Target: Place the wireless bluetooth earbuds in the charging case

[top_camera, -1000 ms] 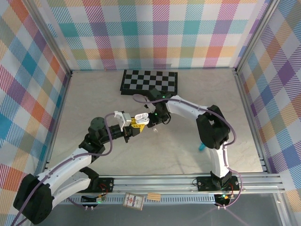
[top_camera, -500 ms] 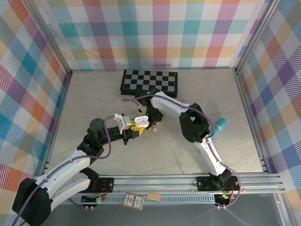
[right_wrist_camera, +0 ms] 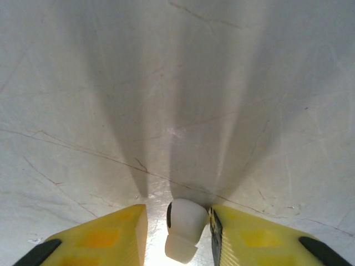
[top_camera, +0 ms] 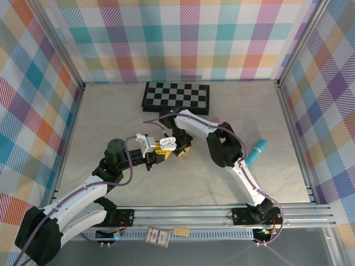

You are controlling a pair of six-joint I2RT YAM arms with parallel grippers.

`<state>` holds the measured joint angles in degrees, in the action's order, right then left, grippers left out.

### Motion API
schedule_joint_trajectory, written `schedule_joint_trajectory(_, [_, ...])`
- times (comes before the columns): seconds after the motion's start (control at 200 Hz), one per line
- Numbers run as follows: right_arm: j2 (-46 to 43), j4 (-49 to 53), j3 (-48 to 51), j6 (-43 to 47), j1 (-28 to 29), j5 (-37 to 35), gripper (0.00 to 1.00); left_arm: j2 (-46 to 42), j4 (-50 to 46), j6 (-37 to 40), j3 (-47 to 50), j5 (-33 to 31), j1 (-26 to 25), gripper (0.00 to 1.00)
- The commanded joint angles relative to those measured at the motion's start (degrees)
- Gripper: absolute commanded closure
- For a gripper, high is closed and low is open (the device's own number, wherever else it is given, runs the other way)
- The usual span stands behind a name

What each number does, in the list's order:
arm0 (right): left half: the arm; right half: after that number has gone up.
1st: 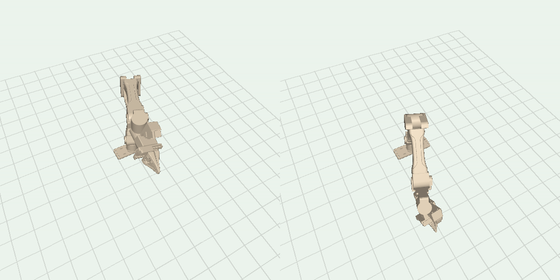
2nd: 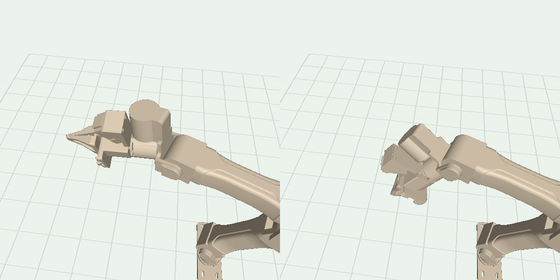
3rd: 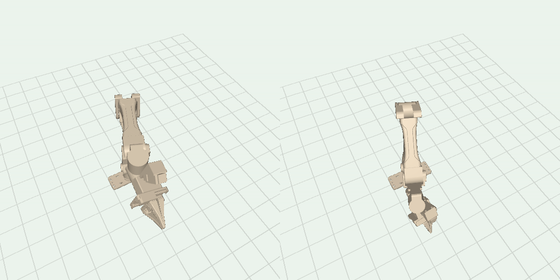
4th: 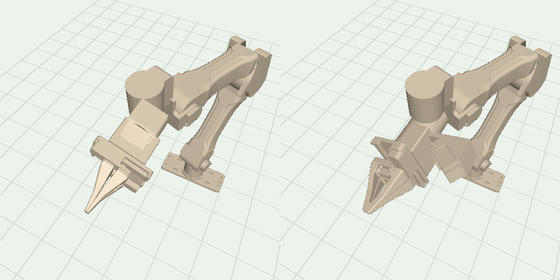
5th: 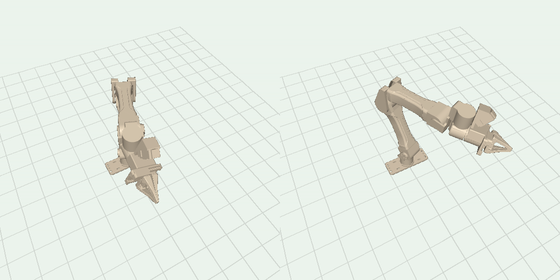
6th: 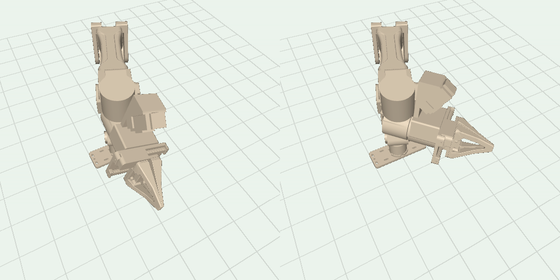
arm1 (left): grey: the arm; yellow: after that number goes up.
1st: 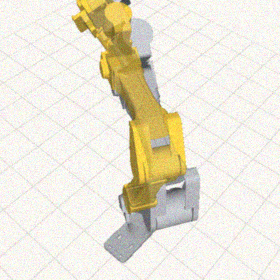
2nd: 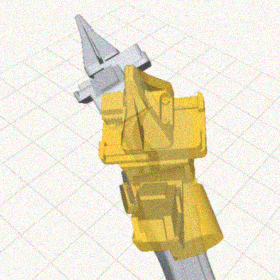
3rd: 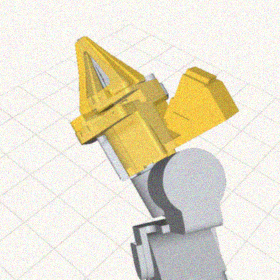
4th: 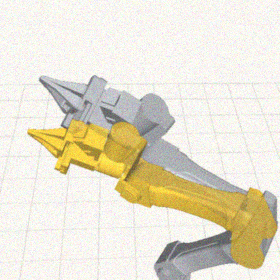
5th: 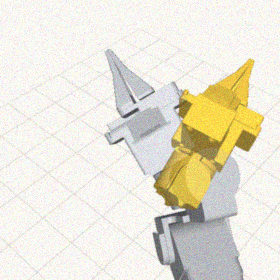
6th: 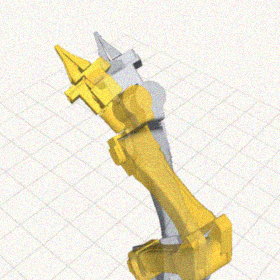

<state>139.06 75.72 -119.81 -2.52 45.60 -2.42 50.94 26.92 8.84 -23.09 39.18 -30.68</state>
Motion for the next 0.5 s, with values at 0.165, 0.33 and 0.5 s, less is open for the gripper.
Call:
schedule_joint_trajectory(0.165, [2.70,-0.04,-1.79,-3.33,0.29,-1.90,0.70,-0.14,0.35,1.09,-0.02,1.65,-0.44,1.00])
schedule_joint_trajectory(0.33, [3.39,-0.27,-2.31,-5.39,0.27,-1.75,0.73,0.12,0.44,1.16,-0.20,1.84,-0.39,1.00])
schedule_joint_trajectory(0.5, [4.31,-0.87,-2.69,-8.25,0.20,-0.17,0.73,0.45,0.44,1.00,-0.29,2.13,-0.52,1.00])
